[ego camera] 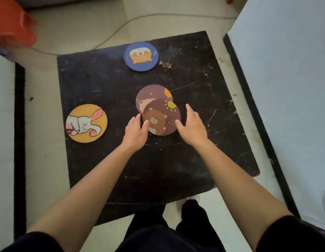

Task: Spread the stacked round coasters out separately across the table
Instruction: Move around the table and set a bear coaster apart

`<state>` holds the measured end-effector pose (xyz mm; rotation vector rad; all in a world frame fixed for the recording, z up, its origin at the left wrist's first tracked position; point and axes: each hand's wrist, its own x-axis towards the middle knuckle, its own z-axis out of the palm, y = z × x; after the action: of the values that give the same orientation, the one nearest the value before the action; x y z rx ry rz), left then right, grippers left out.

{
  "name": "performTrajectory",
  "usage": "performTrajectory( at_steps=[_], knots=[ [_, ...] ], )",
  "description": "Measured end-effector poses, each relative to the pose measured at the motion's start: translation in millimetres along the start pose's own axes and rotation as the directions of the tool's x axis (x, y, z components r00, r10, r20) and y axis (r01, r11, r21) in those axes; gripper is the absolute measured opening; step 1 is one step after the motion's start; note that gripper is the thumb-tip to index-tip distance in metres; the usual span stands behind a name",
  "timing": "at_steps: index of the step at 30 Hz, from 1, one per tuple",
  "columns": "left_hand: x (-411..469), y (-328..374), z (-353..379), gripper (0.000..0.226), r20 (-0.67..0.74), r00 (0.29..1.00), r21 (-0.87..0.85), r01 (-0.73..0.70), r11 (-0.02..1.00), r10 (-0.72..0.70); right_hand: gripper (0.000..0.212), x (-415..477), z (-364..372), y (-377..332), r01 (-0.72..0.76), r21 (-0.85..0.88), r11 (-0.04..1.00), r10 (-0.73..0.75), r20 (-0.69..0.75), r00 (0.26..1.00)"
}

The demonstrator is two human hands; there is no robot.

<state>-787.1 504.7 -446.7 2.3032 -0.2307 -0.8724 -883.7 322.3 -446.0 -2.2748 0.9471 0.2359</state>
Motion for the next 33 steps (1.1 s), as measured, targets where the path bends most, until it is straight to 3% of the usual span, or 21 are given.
performTrajectory(
  at_steps=[4, 6, 9, 15, 20, 24, 26, 30, 33],
  knots=[
    [13.0, -6.2, 23.5, 0.059, 0.044, 0.988, -0.339, 0.153, 0.928, -0.147, 0.081, 11.8, 30.6, 13.0, -0.230, 0.186, 0.955, 0.202, 0.160, 0.966],
    [13.2, -7.2, 32.4, 0.058, 0.076, 0.978, -0.486, 0.208, 0.849, -0.196, 0.083, 14.4, 39.5, 15.7, -0.364, 0.387, 0.847, 0.288, 0.242, 0.927],
    [10.6, -5.8, 40.9, 0.054, 0.070, 0.973, -0.560, 0.222, 0.798, -0.222, 0.082, 18.6, 45.1, 17.7, -0.492, 0.588, 0.642, 0.347, 0.350, 0.870],
    [6.5, -8.3, 42.7, 0.059, 0.143, 0.935, -0.626, 0.339, 0.703, -0.324, 0.060, 30.5, 42.4, 17.9, -0.488, 0.569, 0.662, 0.361, 0.329, 0.873],
    [3.6, -10.3, 51.4, 0.040, 0.171, 0.919, -0.567, 0.387, 0.727, -0.356, 0.037, 34.6, 43.3, 15.8, -0.485, 0.568, 0.665, 0.360, 0.325, 0.874],
    [5.4, -14.1, 48.8, 0.026, 0.195, 0.899, -0.530, 0.432, 0.730, -0.391, 0.051, 36.9, 40.1, 9.3, -0.495, 0.670, 0.553, 0.369, 0.335, 0.867],
    [6.0, -15.4, 45.9, 0.031, 0.194, 0.896, -0.507, 0.439, 0.742, -0.399, 0.059, 35.7, 36.0, 6.8, -0.488, 0.683, 0.544, 0.365, 0.331, 0.870],
    [3.4, -14.9, 37.2, 0.048, 0.137, 0.905, -0.469, 0.417, 0.778, -0.403, 0.039, 26.1, 25.7, 2.8, -0.441, 0.648, 0.621, 0.270, 0.351, 0.897],
    [-3.5, -11.0, 31.8, 0.061, 0.149, 0.890, -0.581, 0.431, 0.691, -0.430, 0.030, 16.0, 10.7, 8.8, -0.447, 0.681, 0.581, 0.226, 0.392, 0.892]
  ],
)
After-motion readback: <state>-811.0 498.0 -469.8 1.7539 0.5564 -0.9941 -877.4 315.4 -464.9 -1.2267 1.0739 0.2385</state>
